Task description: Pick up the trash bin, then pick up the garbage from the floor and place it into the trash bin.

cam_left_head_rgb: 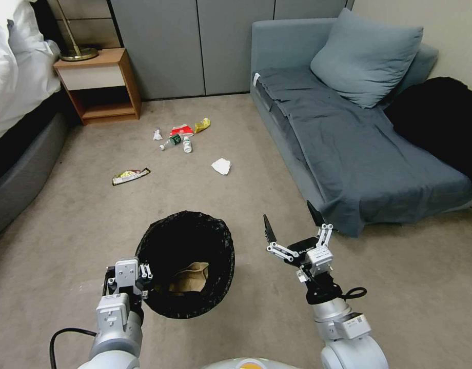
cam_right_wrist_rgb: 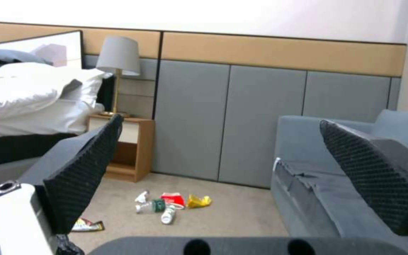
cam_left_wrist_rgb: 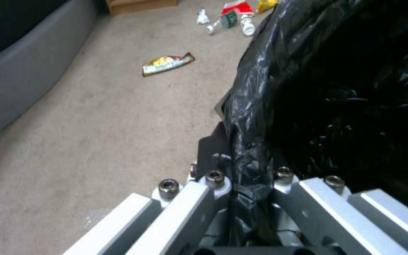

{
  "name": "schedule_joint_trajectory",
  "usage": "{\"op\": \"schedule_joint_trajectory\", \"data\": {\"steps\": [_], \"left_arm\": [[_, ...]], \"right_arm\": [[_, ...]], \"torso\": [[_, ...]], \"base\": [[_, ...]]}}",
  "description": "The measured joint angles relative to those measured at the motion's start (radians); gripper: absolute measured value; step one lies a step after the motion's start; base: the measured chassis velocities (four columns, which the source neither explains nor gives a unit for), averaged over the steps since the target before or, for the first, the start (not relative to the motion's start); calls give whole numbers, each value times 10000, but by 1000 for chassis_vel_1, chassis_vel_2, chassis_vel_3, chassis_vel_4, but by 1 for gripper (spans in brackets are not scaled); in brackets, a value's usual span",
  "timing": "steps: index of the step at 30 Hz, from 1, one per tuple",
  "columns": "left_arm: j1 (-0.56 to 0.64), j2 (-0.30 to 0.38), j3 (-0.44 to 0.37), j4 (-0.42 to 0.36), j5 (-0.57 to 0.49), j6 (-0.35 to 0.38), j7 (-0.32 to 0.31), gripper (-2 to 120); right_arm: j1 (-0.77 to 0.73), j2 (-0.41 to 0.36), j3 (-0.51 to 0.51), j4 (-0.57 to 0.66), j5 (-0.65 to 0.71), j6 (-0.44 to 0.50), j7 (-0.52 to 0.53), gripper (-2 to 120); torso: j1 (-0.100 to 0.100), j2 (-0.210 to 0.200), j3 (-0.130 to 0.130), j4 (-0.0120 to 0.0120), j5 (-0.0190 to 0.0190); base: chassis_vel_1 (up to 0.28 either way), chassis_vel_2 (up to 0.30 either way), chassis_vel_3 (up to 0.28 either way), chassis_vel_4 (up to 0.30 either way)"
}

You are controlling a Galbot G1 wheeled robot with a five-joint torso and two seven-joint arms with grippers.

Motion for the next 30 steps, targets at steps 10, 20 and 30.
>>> {"op": "schedule_joint_trajectory", "data": {"steps": [10, 20, 30], "left_arm": [[84, -8, -6, -45, 19, -32, 3, 1], [209, -24, -57, -108, 43, -126, 23, 1], [237, -20, -121, -185, -8, -138, 44, 1]], "right_arm": [[-47, 28, 3, 5, 16, -49, -75, 100], [-89, 36, -22, -37, -38, -32, -71, 100], [-92, -20, -22, -39, -51, -45, -48, 100]], "torso": [[0, 0, 0, 1, 0], [0, 0, 0, 1, 0], [1, 0, 1, 3, 0]], "base": [[0, 0, 0, 0], [-14, 8, 10, -8], [-160, 150, 142, -156]]}}
